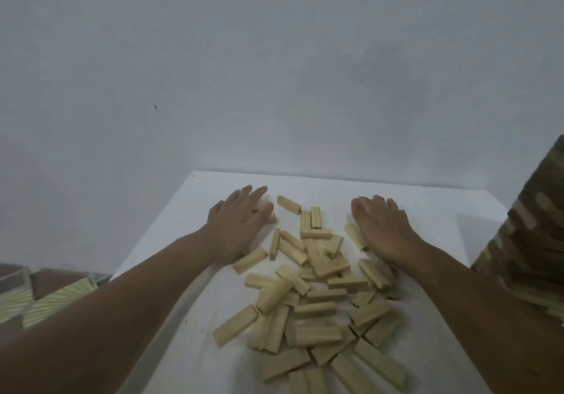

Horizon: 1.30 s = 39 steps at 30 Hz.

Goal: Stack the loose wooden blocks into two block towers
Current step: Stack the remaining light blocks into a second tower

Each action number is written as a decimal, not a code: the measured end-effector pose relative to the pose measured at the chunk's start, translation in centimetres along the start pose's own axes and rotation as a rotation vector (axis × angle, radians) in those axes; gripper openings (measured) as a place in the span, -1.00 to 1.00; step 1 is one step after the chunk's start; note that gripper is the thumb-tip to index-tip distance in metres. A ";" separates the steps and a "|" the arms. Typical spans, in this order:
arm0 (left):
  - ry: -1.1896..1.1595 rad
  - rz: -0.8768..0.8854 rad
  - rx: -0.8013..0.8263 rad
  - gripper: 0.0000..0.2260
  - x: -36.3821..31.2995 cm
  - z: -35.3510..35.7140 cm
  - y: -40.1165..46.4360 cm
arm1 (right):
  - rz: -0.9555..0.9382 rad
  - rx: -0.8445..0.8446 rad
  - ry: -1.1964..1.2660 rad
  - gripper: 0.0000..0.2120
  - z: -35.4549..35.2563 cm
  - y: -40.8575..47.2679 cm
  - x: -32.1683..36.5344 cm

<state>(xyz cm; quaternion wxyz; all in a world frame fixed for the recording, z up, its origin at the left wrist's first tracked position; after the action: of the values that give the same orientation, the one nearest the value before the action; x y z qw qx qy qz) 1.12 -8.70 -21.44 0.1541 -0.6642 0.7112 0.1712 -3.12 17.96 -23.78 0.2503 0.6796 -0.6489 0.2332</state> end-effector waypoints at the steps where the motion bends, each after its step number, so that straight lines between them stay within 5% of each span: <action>1: -0.002 0.022 0.021 -0.51 -0.1 0.1 0.8 | -0.005 0.051 0.049 -0.59 0.1 0.6 0.8; 7: -0.018 0.182 0.016 -0.59 -0.5 0.6 1.6 | -0.268 0.161 0.149 -0.57 2.6 0.4 4.2; 13: -0.088 0.205 -0.021 -0.63 0.7 1.2 -1.8 | -0.320 0.207 0.069 -0.66 3.5 -1.6 5.6; 23: 0.118 0.118 -0.047 -0.38 -2.7 3.1 -9.5 | -0.252 0.218 0.094 -0.69 0.6 -9.5 4.7; 32: 0.087 -0.013 -0.084 -0.54 -2.6 1.2 -9.0 | -0.196 0.169 0.143 -0.68 -2.6 -16.8 2.0; 39: 0.265 0.097 0.040 -0.55 -3.0 1.5 -3.8 | -0.161 0.051 0.069 -0.67 -2.7 -19.1 1.0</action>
<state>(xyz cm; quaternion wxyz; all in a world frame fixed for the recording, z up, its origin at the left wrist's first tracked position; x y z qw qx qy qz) 5.08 -5.58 -21.63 0.0637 -0.6425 0.7599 0.0751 16.06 19.57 -21.84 0.2731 0.7271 -0.5773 0.2519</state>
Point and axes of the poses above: each hand's wrist, its own y-axis towards the middle knuckle, its own z-axis out of the palm, x = y × z, the point moved 1 cm from there along y, towards the middle knuckle, and after that the axes turned 10 degrees about y, right-handed, at the moved point
